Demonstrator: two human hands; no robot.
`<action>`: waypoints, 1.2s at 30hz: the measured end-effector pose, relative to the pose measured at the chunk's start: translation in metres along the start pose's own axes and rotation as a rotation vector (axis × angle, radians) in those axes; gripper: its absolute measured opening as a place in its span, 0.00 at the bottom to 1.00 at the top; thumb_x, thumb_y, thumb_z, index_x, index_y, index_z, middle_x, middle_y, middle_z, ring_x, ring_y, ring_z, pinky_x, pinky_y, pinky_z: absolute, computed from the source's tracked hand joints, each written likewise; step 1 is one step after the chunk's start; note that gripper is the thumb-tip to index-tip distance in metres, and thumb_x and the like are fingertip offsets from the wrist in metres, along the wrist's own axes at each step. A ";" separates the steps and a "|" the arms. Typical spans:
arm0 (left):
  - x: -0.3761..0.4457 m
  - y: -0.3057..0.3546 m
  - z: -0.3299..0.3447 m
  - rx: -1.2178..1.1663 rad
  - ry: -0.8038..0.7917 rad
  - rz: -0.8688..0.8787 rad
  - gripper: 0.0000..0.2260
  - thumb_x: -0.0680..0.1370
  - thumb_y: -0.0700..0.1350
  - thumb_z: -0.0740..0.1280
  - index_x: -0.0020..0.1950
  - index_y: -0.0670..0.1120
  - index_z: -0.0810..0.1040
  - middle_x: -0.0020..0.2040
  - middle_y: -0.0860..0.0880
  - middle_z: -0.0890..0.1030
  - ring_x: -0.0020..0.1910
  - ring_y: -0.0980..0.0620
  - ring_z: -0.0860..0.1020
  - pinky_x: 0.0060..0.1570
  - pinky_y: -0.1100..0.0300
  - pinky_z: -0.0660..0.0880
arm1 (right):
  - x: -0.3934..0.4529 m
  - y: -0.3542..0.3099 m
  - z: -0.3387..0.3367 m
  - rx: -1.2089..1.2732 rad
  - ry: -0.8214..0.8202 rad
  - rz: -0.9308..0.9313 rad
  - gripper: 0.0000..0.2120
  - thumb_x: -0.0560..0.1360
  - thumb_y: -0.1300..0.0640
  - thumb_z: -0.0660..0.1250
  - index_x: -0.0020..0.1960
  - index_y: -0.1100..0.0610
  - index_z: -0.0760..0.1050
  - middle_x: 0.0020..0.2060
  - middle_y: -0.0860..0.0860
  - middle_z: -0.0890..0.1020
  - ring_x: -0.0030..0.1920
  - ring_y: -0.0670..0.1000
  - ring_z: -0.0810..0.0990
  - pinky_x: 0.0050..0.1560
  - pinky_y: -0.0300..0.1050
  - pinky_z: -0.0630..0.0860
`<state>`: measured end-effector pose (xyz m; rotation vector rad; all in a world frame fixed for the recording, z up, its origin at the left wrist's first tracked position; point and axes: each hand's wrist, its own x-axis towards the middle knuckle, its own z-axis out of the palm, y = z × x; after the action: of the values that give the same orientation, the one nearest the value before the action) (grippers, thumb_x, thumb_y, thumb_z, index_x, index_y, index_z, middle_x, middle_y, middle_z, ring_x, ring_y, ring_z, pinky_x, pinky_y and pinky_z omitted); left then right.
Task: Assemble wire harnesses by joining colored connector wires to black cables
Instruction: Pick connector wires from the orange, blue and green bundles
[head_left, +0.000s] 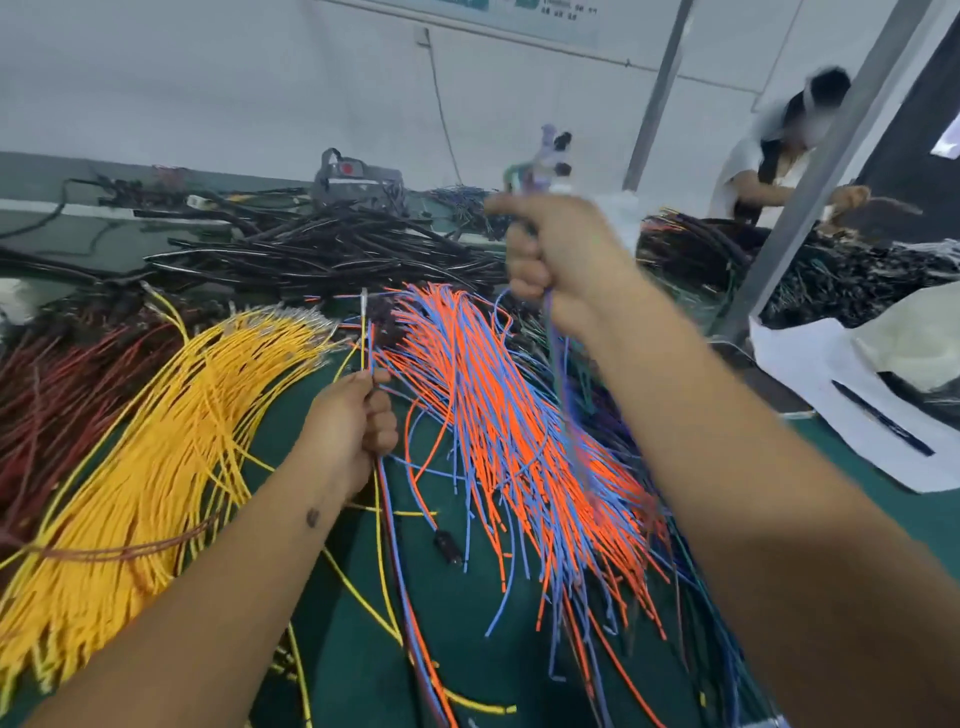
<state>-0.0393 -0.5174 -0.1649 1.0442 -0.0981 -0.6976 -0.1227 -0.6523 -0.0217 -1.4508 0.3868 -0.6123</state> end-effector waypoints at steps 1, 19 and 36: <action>0.001 0.009 -0.001 -0.078 0.016 -0.059 0.15 0.84 0.42 0.49 0.39 0.46 0.66 0.18 0.55 0.58 0.15 0.60 0.54 0.15 0.68 0.50 | 0.003 0.016 0.013 -0.037 -0.002 0.063 0.07 0.81 0.61 0.57 0.45 0.57 0.70 0.20 0.48 0.61 0.15 0.44 0.54 0.20 0.30 0.51; 0.021 0.050 -0.088 0.034 0.055 0.117 0.14 0.83 0.40 0.51 0.39 0.46 0.67 0.27 0.49 0.76 0.23 0.55 0.74 0.23 0.67 0.72 | -0.035 0.168 0.152 -0.199 -0.144 0.038 0.10 0.81 0.55 0.56 0.46 0.54 0.76 0.38 0.51 0.80 0.37 0.50 0.78 0.40 0.42 0.74; 0.020 0.060 -0.093 0.059 0.063 0.190 0.14 0.83 0.39 0.50 0.39 0.47 0.65 0.24 0.53 0.66 0.17 0.60 0.58 0.16 0.71 0.54 | -0.068 0.102 0.117 -0.808 -1.139 0.413 0.28 0.83 0.43 0.51 0.57 0.69 0.72 0.45 0.68 0.83 0.29 0.56 0.80 0.31 0.41 0.77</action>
<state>0.0417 -0.4402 -0.1691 1.0963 -0.1616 -0.4918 -0.0912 -0.5174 -0.1188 -2.1294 -0.0150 0.8208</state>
